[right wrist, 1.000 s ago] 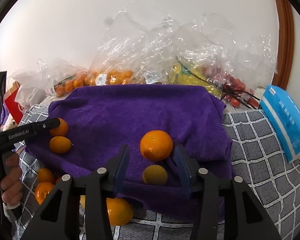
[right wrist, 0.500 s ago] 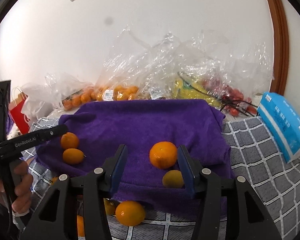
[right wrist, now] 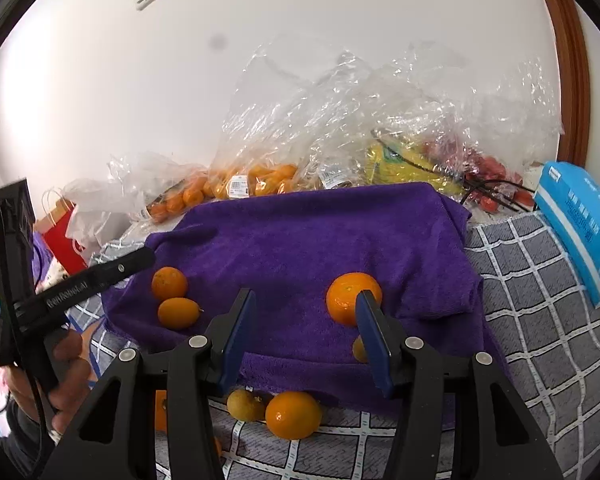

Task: Organize fruits
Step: 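Move the right tool back to the fruit row and grasp a large orange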

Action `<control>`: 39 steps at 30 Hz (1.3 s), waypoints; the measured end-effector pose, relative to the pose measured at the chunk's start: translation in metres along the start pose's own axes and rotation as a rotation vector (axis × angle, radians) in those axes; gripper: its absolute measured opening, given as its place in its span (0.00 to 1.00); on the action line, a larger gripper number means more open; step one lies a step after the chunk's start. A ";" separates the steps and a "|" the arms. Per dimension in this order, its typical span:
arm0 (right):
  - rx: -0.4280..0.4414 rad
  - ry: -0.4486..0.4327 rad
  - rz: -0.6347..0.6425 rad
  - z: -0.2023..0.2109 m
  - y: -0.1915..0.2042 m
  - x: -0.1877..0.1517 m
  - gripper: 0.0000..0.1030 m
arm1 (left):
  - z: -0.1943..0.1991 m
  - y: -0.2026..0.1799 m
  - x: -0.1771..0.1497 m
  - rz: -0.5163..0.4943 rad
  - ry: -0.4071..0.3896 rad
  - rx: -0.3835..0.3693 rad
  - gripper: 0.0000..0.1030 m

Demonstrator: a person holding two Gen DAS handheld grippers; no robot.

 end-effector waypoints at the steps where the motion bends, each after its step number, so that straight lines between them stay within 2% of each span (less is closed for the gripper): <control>1: 0.003 0.001 0.019 0.001 0.003 0.000 0.51 | 0.001 0.000 0.000 0.001 -0.002 -0.007 0.50; 6: 0.050 0.025 0.076 0.004 0.014 0.003 0.51 | 0.002 -0.004 0.000 -0.022 0.014 -0.010 0.50; 9: 0.006 0.034 0.074 0.010 0.014 0.004 0.51 | 0.001 0.002 0.001 -0.007 0.024 0.019 0.50; 13: -0.055 0.048 0.045 0.015 0.014 -0.008 0.50 | 0.000 0.011 0.004 0.045 0.034 0.000 0.50; 17: -0.085 0.110 0.040 0.011 0.020 -0.034 0.38 | 0.004 0.016 0.007 0.072 0.018 -0.010 0.50; 20: -0.089 0.139 0.053 0.008 0.024 -0.049 0.38 | 0.005 0.017 0.007 0.086 0.022 -0.022 0.50; 29: -0.164 0.177 0.026 -0.008 0.011 -0.064 0.35 | 0.006 0.019 0.009 0.066 -0.003 0.007 0.50; 33: -0.175 0.231 0.026 -0.021 0.006 -0.070 0.35 | 0.004 0.018 0.008 0.056 -0.002 0.013 0.50; 39: -0.140 0.150 0.039 -0.006 0.010 -0.064 0.34 | 0.003 0.017 0.007 0.049 0.002 0.012 0.50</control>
Point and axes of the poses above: each gripper's, at about its wrist camera, not at the fingertips, and z roughly against the way its jaws point, y to its left, x to its top, the point moved 7 cm from there along -z, roughly the way its jaws point, and after that the axes turned 6 degrees about x, right-handed, at the moved point
